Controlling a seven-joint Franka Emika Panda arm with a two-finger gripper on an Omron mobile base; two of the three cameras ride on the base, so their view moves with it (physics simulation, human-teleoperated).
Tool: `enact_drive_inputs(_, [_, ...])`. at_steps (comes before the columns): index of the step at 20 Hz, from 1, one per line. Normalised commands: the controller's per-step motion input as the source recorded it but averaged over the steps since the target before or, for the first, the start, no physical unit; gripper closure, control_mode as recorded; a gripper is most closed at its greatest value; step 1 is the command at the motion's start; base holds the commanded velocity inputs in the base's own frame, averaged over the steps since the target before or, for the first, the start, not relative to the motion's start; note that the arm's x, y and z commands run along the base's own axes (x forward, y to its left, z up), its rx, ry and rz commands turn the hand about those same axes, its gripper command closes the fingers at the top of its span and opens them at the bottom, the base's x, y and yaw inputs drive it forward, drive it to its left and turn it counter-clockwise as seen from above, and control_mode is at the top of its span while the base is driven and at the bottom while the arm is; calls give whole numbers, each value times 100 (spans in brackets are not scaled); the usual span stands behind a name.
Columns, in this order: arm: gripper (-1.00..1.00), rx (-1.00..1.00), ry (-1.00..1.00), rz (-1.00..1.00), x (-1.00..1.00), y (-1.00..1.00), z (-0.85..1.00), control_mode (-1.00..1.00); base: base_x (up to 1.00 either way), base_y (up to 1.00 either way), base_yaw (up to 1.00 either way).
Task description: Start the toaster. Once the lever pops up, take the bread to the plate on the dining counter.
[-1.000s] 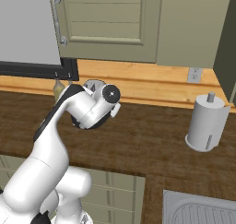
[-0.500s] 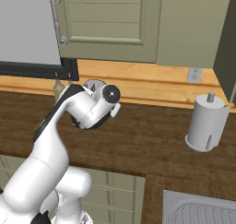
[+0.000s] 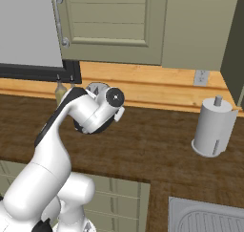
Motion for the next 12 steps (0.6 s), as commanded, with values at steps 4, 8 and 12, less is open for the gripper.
enact_drive_inputs(4, [-100,0,0,0,0,0,0,-100,0,0,0])
enact_drive_inputs(8, [-100,0,0,0,0,0,0,-100,0,0,0])
enact_drive_inputs(12, [-100,0,0,0,0,0,0,-100,0,0,0])
